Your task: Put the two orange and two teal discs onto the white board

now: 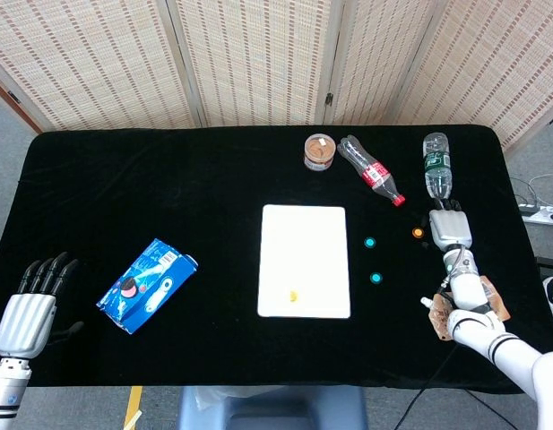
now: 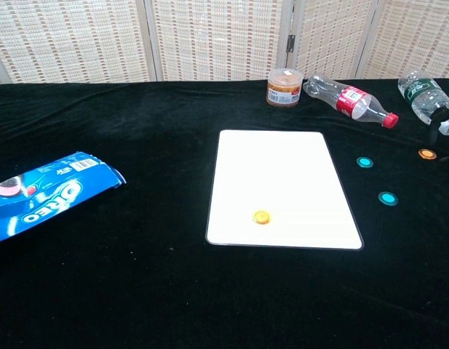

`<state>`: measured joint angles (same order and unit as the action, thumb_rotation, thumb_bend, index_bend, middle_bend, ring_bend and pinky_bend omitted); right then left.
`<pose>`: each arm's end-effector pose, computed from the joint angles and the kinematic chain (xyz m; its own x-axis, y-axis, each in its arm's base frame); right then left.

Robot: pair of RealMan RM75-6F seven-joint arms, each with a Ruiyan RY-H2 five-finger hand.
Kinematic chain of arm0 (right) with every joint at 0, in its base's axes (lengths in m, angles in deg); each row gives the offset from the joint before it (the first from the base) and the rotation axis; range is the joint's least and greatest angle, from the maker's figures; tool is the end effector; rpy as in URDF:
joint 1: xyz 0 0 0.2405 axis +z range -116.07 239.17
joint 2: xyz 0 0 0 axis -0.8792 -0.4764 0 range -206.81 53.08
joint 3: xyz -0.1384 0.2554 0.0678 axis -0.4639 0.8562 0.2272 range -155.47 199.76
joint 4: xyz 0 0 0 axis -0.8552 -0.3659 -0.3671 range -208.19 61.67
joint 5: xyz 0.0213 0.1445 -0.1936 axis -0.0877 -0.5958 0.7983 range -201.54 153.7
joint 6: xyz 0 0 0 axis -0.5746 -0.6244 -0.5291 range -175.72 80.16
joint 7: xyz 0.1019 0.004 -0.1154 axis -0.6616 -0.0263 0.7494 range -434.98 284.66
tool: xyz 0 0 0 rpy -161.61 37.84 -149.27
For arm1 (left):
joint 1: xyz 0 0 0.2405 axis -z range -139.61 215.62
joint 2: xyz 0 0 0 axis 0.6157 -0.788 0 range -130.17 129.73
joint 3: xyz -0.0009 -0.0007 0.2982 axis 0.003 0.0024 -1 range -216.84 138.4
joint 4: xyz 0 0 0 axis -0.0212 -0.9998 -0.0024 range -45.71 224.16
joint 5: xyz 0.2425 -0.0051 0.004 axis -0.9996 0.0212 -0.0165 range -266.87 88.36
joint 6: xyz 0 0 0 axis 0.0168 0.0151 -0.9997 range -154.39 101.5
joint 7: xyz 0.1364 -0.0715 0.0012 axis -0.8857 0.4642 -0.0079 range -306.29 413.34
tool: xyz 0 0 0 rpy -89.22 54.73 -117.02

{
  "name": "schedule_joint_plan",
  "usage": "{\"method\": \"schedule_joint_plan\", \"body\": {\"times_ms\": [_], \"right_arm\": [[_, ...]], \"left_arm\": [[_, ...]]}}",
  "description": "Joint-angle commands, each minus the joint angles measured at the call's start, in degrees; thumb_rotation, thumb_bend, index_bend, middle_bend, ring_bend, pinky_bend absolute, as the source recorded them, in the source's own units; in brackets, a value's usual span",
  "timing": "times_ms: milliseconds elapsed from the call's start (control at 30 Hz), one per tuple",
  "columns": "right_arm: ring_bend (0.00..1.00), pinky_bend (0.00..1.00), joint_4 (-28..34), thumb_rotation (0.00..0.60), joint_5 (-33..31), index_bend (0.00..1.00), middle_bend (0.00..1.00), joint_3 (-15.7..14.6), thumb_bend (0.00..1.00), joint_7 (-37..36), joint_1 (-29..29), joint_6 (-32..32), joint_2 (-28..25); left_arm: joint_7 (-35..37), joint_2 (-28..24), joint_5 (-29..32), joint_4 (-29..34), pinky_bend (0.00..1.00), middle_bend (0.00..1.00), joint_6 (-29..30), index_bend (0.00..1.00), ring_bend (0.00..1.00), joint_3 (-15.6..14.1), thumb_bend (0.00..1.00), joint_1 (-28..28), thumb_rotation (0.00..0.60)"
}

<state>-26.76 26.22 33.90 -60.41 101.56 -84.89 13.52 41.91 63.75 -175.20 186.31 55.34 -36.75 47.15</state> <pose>-0.3789 -0.4688 0.0317 0.5305 -0.3526 0.7709 -0.7921 0.1176 0.5989 -0.3305 0.2186 0.1307 0.5091 0.0307 0.8602 0.8582 -0.0939 -0.5046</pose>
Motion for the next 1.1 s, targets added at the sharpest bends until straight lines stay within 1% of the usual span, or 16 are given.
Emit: {"method": "schedule_joint_plan", "body": {"times_ms": [33, 367, 1100], "right_arm": [[0.01, 0.0, -1.5, 0.6, -0.1, 0.43, 0.12, 0.3, 0.3, 0.4, 0.8, 0.7, 1.1], [0.01, 0.0, -5.1, 0.6, 1.2, 0.46, 0.12, 0.1, 0.32, 1.4, 1.7, 1.4, 3.4], [0.01, 0.0, -8.8, 0.6, 4.8, 0.49, 0.13, 0.2, 0.34, 0.5, 1.9, 2.1, 5.6]], "left_arm": [[0.0, 0.0, 0.2, -0.1, 0.0, 0.0, -0.2, 0.0, 0.03, 0.0, 0.16, 0.1, 0.6], [0.0, 0.1, 0.8, -0.2, 0.0, 0.0, -0.7, 0.0, 0.03, 0.0, 0.16, 0.3, 0.6], [0.9, 0.2, 1.2, -0.6, 0.0, 0.0, -1.4, 0.0, 0.03, -0.2, 0.16, 0.6, 0.6]]}}
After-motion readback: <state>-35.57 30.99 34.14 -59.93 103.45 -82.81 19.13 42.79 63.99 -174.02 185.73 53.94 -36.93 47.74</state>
